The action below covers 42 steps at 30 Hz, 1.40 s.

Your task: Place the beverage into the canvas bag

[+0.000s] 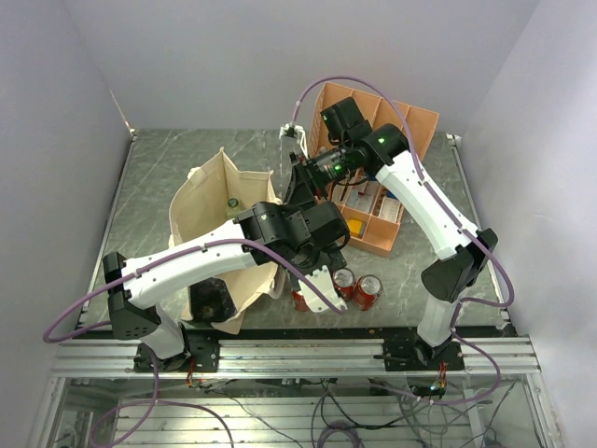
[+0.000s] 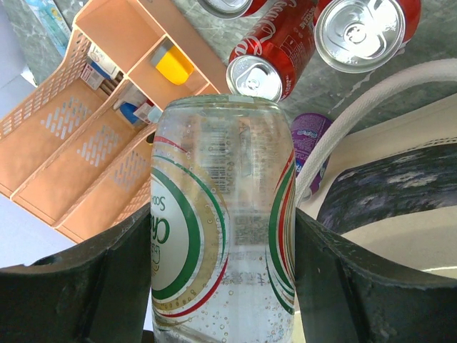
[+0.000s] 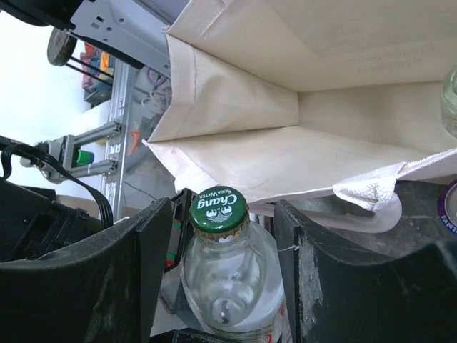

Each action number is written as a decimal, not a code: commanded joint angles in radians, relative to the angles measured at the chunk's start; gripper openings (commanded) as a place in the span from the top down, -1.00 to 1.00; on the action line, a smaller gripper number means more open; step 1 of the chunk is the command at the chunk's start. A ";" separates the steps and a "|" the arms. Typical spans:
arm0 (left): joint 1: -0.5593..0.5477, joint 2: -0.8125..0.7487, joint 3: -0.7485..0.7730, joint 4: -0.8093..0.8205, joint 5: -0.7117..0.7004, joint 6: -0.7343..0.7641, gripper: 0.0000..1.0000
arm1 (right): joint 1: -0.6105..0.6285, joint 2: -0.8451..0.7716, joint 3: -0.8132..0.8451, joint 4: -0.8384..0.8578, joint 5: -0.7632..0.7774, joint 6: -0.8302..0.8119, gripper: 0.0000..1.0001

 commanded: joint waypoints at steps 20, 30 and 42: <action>-0.009 -0.029 0.037 0.082 -0.064 -0.027 0.86 | 0.028 0.005 0.056 0.011 0.076 -0.018 1.00; -0.015 -0.031 0.000 0.156 -0.087 -0.058 0.27 | -0.023 -0.063 0.024 0.175 0.147 0.051 1.00; -0.016 -0.036 -0.023 0.235 -0.122 -0.089 -0.93 | -0.043 -0.097 0.044 0.250 0.206 0.081 1.00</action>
